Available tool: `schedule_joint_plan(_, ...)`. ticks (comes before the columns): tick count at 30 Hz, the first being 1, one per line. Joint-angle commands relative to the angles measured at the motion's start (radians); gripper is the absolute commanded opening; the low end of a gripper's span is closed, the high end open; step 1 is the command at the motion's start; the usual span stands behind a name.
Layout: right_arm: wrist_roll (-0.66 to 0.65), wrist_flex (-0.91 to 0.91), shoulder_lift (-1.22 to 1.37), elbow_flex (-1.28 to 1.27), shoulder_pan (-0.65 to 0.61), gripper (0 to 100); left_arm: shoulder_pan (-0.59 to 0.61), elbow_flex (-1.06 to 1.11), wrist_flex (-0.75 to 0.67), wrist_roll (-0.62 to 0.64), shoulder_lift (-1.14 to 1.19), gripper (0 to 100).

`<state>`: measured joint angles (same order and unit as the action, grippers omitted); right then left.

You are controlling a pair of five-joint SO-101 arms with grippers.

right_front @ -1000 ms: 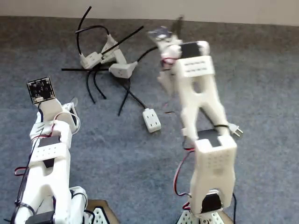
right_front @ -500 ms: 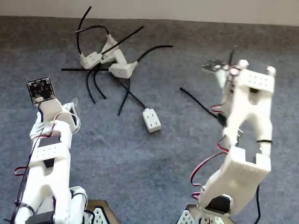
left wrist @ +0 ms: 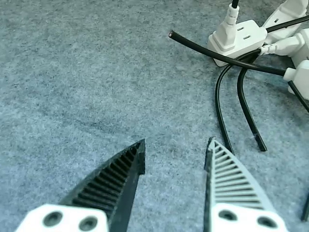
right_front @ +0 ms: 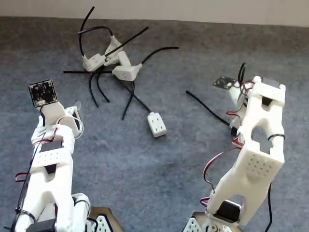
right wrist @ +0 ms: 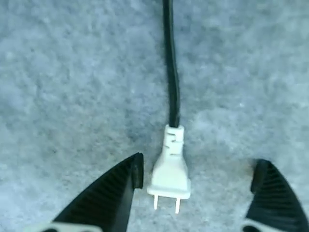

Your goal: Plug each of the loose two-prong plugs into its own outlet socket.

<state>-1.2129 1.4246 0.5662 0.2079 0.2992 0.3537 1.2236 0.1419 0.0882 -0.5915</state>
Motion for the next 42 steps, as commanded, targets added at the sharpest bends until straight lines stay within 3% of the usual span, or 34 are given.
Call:
schedule_joint_plan(1, -0.012, -0.024, 0.007, 0.01, -0.002, 28.4, -0.022, -0.004, -0.025, 0.005, -0.008, 21)
schedule_joint_plan(12, -0.012, -0.059, 0.047, 0.01, 0.041, 27.4, -0.022, -0.004, -0.025, 0.005, -0.008, 21)
schedule_joint_plan(19, -0.077, 0.07, 0.005, 0.01, 0.056, 27.4, -0.022, -0.004, -0.025, 0.005, -0.008, 21)
schedule_joint_plan(30, -0.075, 0.065, 0.03, 0.005, 0.041, 27.1, -0.022, -0.004, -0.025, 0.005, -0.008, 21)
schedule_joint_plan(36, -0.018, 0.007, 0.071, 0.01, 0.041, 12.6, -0.022, -0.004, -0.025, 0.005, -0.008, 21)
schedule_joint_plan(42, 0.032, 0.051, 0.07, 0.114, 0.03, 10.2, -0.022, -0.004, -0.025, 0.005, -0.008, 21)
